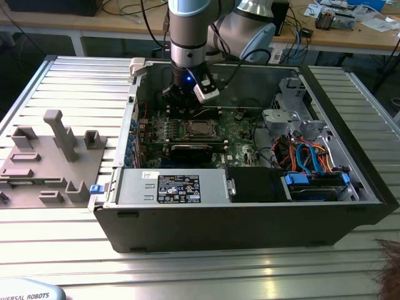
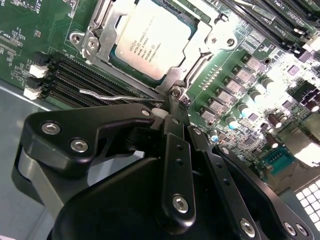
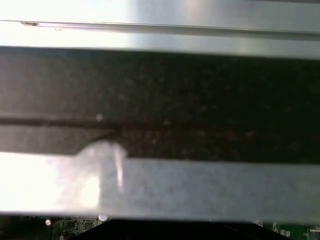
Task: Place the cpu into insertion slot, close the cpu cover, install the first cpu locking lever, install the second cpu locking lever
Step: 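Install the first cpu locking lever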
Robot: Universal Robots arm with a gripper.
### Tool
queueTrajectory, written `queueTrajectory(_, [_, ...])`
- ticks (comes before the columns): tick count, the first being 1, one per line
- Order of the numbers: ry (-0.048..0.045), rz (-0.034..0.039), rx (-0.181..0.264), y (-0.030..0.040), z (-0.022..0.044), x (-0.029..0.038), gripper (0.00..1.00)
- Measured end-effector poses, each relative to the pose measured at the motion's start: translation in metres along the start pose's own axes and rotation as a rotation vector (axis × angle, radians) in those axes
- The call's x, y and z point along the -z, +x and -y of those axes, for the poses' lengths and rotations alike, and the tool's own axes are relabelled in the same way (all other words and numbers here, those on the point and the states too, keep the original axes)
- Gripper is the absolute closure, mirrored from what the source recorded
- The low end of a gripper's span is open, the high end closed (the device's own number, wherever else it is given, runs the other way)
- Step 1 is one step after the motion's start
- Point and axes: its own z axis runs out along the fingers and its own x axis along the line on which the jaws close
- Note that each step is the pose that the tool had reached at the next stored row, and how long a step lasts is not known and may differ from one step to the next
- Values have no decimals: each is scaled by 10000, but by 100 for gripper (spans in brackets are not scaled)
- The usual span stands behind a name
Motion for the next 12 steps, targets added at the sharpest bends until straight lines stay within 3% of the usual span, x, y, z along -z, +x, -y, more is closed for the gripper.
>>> queueTrajectory(12, [0, 0, 0, 0, 1, -25, 89])
